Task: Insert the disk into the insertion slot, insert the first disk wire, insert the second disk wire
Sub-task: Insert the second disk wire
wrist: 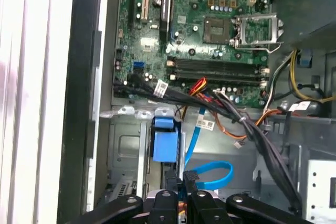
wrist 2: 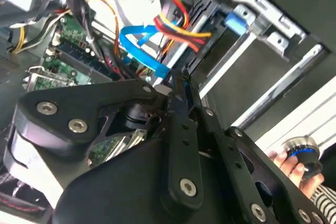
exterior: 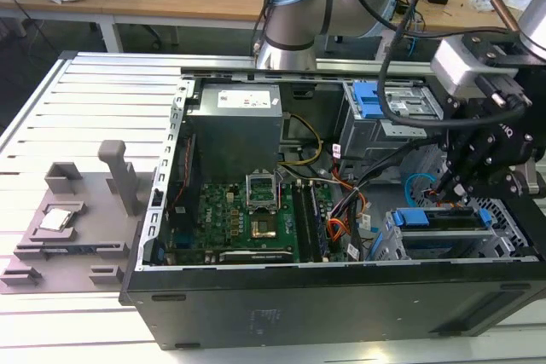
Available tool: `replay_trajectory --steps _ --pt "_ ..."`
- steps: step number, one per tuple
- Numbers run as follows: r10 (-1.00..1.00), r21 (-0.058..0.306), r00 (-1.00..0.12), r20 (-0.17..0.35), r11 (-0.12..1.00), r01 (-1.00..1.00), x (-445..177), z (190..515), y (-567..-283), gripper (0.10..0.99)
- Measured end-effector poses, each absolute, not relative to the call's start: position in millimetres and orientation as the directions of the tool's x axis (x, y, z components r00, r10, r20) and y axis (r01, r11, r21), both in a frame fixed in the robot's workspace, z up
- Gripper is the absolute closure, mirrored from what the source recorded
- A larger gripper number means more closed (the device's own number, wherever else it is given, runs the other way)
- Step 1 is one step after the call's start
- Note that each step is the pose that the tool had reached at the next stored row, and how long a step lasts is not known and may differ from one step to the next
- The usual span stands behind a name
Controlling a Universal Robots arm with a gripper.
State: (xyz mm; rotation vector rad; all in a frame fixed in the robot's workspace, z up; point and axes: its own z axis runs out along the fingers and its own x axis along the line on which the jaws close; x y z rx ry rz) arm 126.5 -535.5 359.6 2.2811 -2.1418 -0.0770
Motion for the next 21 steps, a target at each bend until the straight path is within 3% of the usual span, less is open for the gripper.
replay_trajectory --steps 21 --pt "-0.998 0.042 0.062 -0.026 -0.063 -0.997 134.1 335.9 -541.2 0.925"
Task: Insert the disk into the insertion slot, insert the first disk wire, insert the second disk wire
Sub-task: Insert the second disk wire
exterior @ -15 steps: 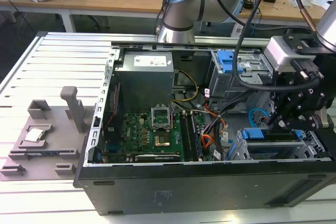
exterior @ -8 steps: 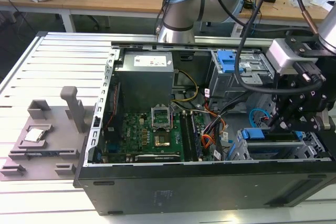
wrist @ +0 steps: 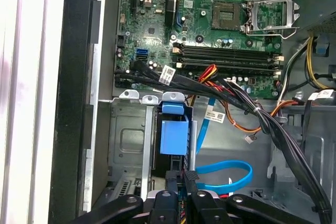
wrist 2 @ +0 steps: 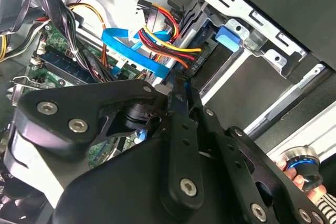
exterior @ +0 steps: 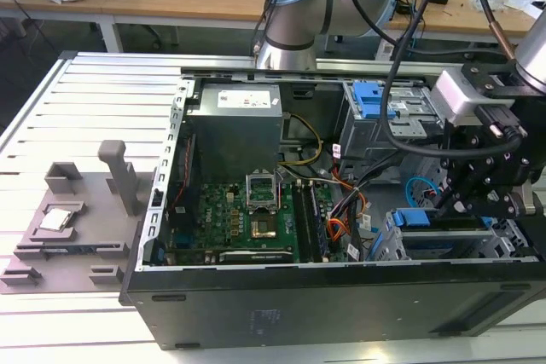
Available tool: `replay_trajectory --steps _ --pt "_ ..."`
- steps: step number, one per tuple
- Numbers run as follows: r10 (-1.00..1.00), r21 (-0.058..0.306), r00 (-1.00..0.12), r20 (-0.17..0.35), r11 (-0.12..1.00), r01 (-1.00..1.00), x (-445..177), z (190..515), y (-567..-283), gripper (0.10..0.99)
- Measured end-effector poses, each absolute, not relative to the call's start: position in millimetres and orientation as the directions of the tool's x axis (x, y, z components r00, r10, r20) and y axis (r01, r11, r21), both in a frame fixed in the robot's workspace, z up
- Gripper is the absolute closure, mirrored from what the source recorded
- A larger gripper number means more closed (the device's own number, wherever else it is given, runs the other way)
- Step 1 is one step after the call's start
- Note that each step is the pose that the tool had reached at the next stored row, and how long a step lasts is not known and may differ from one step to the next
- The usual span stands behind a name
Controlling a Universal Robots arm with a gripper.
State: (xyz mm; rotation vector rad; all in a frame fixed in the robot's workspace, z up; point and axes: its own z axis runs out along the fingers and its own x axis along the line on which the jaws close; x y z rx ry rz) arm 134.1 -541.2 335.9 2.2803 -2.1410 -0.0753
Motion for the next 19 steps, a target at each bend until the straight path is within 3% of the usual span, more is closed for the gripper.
replay_trajectory --steps 5,6,12,14,19 --pt "-0.998 0.042 0.063 -0.028 -0.064 -0.997 134.1 335.2 -541.1 0.914" --pt "-0.998 0.042 0.062 -0.027 -0.064 -0.997 134.1 336.1 -541.1 0.851" --pt "-0.998 0.038 0.063 -0.027 -0.064 -0.997 133.9 363.3 -539.7 0.851" --pt "-0.998 0.036 0.063 -0.027 -0.064 -0.997 133.8 378.4 -538.9 0.980" --pt "-0.998 0.035 0.063 -0.027 -0.064 -0.997 133.8 395.0 -538.9 0.980"
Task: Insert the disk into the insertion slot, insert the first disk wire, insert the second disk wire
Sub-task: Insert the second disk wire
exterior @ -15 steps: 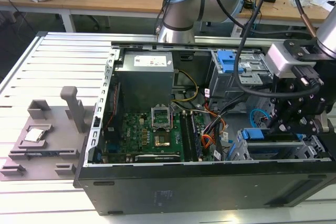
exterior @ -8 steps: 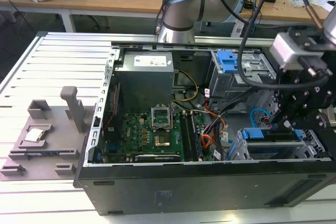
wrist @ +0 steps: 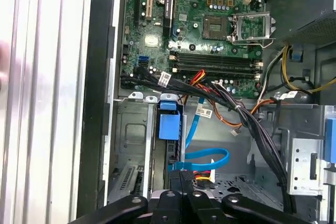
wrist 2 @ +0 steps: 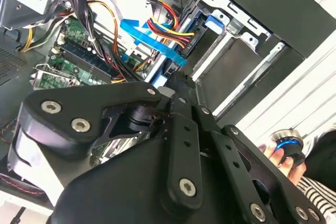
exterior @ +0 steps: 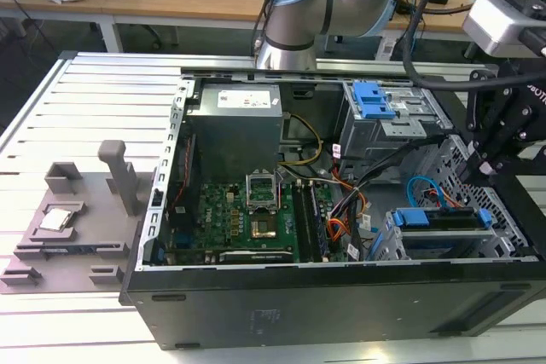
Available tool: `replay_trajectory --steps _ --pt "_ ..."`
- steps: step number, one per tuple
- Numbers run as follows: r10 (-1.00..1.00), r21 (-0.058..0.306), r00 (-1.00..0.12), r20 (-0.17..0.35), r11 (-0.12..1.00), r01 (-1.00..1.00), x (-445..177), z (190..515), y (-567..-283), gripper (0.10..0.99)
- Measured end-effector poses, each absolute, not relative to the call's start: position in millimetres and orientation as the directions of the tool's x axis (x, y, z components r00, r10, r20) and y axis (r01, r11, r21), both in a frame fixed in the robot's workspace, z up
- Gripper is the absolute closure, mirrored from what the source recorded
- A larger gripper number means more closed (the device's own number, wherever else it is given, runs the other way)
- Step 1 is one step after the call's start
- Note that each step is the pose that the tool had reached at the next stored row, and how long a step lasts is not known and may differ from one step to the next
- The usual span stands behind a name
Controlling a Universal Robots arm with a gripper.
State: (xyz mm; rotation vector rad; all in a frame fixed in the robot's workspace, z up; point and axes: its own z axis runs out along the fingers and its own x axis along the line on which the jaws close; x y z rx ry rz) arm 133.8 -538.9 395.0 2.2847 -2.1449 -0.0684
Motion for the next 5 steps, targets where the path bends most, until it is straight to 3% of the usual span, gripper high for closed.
replay_trajectory --steps 5 --pt "-0.998 0.035 0.063 -0.027 -0.064 -0.997 133.8 395.6 -538.9 0.980"
